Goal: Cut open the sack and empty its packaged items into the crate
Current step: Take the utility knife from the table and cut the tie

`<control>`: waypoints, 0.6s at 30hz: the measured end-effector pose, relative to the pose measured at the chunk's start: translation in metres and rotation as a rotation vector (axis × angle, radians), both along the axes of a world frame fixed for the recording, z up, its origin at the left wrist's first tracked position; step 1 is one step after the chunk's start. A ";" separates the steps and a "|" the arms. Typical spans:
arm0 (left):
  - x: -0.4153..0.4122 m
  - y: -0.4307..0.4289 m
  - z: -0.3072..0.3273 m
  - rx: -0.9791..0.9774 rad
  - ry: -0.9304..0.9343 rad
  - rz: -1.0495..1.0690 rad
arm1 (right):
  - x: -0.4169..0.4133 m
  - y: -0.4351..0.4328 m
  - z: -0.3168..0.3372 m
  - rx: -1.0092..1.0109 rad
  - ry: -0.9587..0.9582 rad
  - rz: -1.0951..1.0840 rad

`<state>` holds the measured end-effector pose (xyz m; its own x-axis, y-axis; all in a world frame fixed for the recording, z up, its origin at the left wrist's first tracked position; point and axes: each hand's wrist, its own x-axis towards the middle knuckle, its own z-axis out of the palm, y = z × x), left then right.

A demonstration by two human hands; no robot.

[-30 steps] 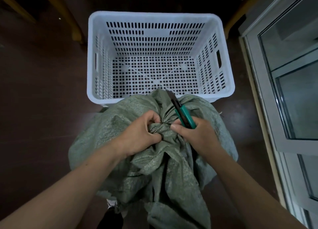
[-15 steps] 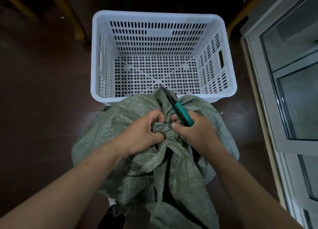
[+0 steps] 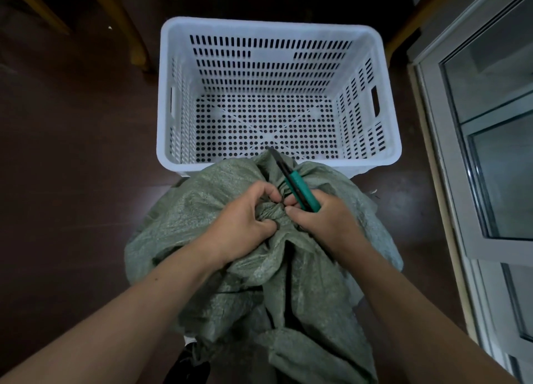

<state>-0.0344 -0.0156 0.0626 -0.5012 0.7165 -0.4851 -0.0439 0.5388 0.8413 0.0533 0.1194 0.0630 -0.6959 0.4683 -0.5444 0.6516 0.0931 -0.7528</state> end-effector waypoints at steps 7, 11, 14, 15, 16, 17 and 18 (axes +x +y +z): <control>0.002 -0.002 0.005 -0.067 0.020 -0.028 | -0.011 0.006 0.000 -0.015 -0.075 0.142; 0.002 0.001 0.007 -0.090 0.107 -0.094 | -0.009 0.008 0.001 0.048 -0.086 0.215; 0.003 0.002 0.003 -0.067 0.157 -0.072 | -0.009 0.011 0.002 0.009 -0.085 0.199; 0.003 0.002 0.001 -0.068 0.176 -0.083 | -0.009 0.012 0.002 0.004 -0.088 0.203; 0.003 0.001 -0.001 -0.079 0.207 -0.103 | -0.009 0.013 0.001 0.008 -0.091 0.215; 0.002 0.001 -0.003 -0.092 0.244 -0.127 | -0.009 0.014 0.001 0.019 -0.095 0.231; 0.002 0.001 -0.004 -0.108 0.279 -0.149 | -0.009 0.013 -0.001 0.030 -0.098 0.242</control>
